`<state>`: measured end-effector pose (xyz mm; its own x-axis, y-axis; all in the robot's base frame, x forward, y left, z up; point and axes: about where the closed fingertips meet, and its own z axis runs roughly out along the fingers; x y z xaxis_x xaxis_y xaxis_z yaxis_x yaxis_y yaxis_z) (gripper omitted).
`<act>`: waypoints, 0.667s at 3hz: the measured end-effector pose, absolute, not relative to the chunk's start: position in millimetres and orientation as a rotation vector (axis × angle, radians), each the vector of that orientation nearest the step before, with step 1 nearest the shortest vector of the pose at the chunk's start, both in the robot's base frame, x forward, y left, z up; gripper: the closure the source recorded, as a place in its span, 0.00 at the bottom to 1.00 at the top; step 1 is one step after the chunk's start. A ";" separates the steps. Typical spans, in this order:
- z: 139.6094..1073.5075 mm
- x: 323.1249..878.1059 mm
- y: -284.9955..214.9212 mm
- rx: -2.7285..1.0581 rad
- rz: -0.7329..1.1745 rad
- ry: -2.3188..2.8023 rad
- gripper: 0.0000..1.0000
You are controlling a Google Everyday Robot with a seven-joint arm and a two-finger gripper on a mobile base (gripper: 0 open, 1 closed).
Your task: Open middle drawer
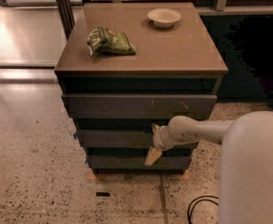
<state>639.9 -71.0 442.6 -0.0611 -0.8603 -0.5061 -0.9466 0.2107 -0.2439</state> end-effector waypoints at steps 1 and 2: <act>442.6 640.0 -70.5 -1.670 0.204 1.938 0.00; 433.1 638.9 -70.6 -1.673 0.230 1.951 0.00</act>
Offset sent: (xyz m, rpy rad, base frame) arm -0.0004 -0.0030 -0.0186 0.0099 0.0486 0.0009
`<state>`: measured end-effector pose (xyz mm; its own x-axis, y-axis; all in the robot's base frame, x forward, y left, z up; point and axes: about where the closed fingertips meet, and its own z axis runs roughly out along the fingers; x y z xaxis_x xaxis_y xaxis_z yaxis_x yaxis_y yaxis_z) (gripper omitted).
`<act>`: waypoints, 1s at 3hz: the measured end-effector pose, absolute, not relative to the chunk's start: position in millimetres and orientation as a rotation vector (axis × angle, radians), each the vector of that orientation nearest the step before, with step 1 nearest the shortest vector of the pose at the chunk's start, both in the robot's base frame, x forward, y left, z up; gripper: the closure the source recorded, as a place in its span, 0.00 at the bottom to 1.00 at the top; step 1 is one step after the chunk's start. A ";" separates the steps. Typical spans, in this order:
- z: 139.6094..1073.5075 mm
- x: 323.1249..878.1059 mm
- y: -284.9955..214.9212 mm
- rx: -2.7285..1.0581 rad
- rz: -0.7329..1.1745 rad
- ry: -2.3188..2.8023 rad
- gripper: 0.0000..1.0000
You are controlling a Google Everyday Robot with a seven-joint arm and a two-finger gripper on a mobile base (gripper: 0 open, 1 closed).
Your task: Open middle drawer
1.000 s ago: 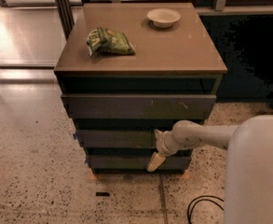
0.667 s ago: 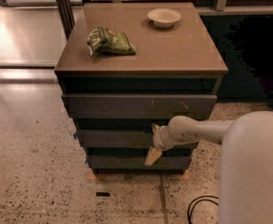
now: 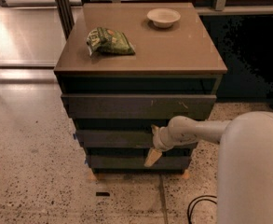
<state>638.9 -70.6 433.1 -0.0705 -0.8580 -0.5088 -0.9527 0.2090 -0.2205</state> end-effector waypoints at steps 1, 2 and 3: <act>418.7 640.1 -78.2 -1.628 0.273 1.965 0.00; 417.4 637.3 -75.5 -1.644 0.290 1.961 0.00; 421.1 627.2 -71.7 -1.689 0.360 1.984 0.00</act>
Offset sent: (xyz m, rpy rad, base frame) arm 0.0008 -0.0051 -0.0110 0.0314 0.0138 -0.0167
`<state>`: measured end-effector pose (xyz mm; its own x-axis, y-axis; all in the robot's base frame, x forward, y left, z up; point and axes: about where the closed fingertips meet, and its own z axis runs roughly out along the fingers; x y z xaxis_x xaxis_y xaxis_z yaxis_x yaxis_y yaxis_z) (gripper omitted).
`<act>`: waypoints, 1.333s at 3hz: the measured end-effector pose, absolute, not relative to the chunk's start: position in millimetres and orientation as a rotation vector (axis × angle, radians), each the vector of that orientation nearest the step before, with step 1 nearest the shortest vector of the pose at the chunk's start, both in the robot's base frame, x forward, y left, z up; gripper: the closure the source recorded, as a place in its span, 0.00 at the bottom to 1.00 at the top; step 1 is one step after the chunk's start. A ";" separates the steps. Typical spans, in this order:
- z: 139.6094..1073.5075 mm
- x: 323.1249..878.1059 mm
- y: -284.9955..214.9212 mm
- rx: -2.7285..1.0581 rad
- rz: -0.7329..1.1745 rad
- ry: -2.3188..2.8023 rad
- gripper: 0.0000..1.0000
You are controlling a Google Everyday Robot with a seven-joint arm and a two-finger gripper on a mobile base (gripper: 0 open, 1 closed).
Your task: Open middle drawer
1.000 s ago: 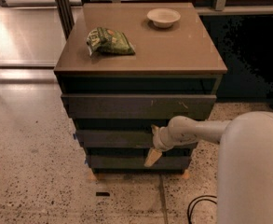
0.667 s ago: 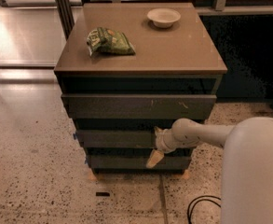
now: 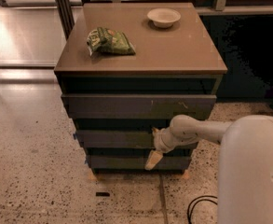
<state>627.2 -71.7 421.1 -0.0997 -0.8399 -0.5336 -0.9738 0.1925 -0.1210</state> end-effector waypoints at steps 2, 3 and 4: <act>424.5 603.9 -61.5 -1.741 0.489 2.051 0.00; 421.4 597.4 -63.2 -1.735 0.535 2.039 0.00; 425.2 590.3 -62.0 -1.746 0.555 2.036 0.00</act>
Offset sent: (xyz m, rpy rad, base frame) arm -0.0149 0.0078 0.0042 -0.0023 0.0929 0.0189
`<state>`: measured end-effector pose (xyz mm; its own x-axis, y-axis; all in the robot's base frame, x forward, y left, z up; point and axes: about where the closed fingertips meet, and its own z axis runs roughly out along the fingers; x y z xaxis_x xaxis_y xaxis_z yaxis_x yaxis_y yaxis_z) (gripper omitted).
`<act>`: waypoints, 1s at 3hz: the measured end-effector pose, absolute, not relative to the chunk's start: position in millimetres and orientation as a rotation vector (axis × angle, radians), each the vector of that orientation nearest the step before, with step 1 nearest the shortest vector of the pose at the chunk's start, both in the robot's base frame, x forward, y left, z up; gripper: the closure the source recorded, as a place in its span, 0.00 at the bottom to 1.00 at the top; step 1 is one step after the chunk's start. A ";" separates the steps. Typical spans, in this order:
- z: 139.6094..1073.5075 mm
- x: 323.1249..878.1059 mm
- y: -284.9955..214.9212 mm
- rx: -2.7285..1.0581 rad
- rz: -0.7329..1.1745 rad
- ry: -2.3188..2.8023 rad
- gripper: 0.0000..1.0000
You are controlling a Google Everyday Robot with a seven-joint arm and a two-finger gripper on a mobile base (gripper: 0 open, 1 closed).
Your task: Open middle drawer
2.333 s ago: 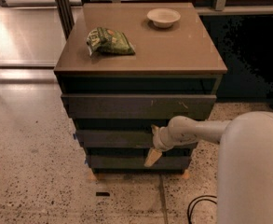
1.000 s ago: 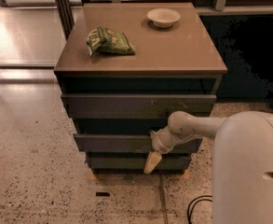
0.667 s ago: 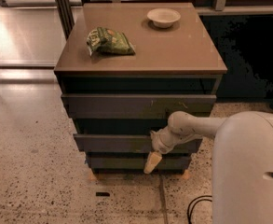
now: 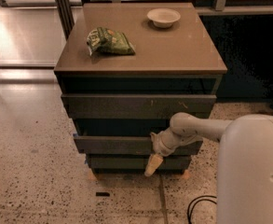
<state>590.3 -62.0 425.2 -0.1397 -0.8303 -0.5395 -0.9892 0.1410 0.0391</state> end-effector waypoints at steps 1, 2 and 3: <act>425.2 590.3 -62.0 -1.746 0.555 2.036 0.00; 424.8 589.1 -60.4 -1.741 0.576 2.021 0.00; 424.6 582.6 -56.7 -1.749 0.604 2.003 0.00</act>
Offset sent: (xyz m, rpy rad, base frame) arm 0.0002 0.0000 0.0025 0.0415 -0.0029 0.0058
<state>582.6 -56.7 424.6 -0.1271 -0.8131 -0.5681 -0.9916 0.1181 0.0528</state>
